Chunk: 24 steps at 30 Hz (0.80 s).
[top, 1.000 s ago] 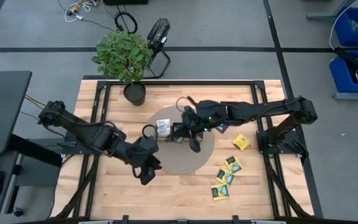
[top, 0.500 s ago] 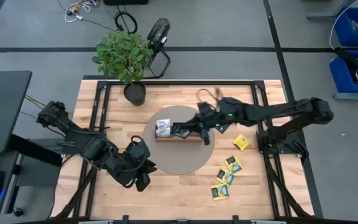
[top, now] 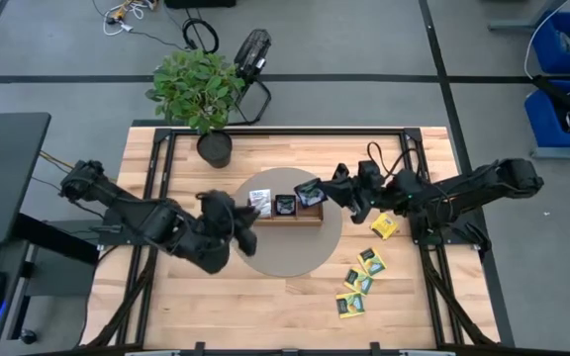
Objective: Pick & Place Tea
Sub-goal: Put the blue tea bag into the middle section of the wooden organizer
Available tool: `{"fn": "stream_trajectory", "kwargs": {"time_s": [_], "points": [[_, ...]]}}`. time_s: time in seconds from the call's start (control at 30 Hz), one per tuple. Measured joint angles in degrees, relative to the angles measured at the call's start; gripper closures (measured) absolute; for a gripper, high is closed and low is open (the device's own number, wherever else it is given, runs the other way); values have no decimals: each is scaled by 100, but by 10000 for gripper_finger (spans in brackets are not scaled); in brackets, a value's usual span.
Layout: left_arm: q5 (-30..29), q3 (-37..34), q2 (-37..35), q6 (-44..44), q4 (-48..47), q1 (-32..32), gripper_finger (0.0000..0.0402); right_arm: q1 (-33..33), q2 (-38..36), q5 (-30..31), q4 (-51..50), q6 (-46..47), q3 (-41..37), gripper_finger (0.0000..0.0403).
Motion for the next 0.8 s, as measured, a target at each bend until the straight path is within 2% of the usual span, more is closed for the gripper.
{"fn": "stream_trajectory", "kwargs": {"time_s": [0.07,0.2,0.3,0.4,0.5,0.67,0.8], "points": [[-320,0,0,-130,184,151,314,56,1,36,-19,-19,53,403],[-203,-24,0,-258,789,524,294,141,-1,44,-22,-267,225,403],[346,-31,0,-6,1430,754,261,154,-1,22,-222,-356,385,403],[1204,-31,0,859,2355,916,219,159,0,-46,-626,-374,518,403],[1494,-30,2,1504,2989,1015,176,189,1,-165,-772,-448,607,403],[1488,-31,4,1844,2965,1099,125,193,1,-287,-753,-460,673,403],[1500,-31,42,1894,2950,1115,117,193,1,-321,-758,-432,677,403]]}}
